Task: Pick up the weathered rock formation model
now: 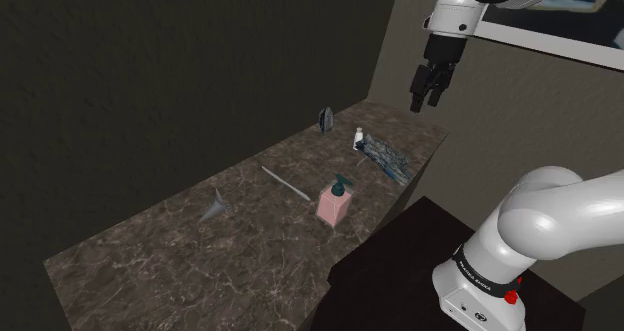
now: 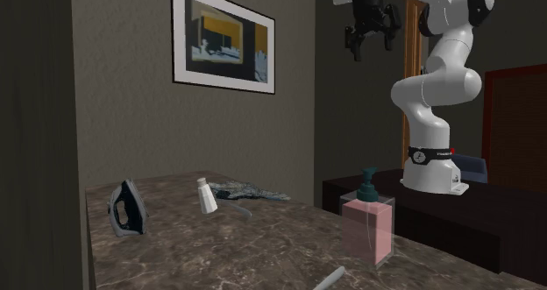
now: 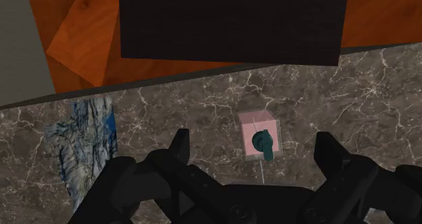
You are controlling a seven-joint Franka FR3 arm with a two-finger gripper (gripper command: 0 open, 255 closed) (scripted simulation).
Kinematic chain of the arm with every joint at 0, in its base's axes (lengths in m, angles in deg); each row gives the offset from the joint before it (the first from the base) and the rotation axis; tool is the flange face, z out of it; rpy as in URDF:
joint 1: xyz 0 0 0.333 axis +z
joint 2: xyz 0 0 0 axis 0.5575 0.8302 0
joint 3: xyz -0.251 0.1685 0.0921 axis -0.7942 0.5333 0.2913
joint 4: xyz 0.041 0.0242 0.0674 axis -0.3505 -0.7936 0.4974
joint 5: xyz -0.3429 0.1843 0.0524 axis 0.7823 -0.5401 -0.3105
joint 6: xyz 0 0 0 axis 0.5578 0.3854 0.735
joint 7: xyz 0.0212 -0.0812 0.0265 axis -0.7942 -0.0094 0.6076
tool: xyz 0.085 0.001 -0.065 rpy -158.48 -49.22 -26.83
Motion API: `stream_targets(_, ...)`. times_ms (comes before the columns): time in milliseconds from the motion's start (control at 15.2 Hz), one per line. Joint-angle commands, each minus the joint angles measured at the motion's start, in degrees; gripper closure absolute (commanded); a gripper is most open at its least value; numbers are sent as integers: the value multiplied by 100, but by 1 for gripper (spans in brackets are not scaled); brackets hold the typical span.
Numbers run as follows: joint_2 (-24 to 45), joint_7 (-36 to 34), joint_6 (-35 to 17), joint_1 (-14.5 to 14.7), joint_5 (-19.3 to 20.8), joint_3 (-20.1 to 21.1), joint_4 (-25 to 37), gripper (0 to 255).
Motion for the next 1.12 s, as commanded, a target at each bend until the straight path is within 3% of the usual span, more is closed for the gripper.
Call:
stream_targets(0,0,0,0,0,0,0,0,0)
stream_targets(528,1625,-923,-1253,-303,-154,42,289,0)
stream_targets(1056,3321,-1735,-2175,-559,-283,-71,989,0)
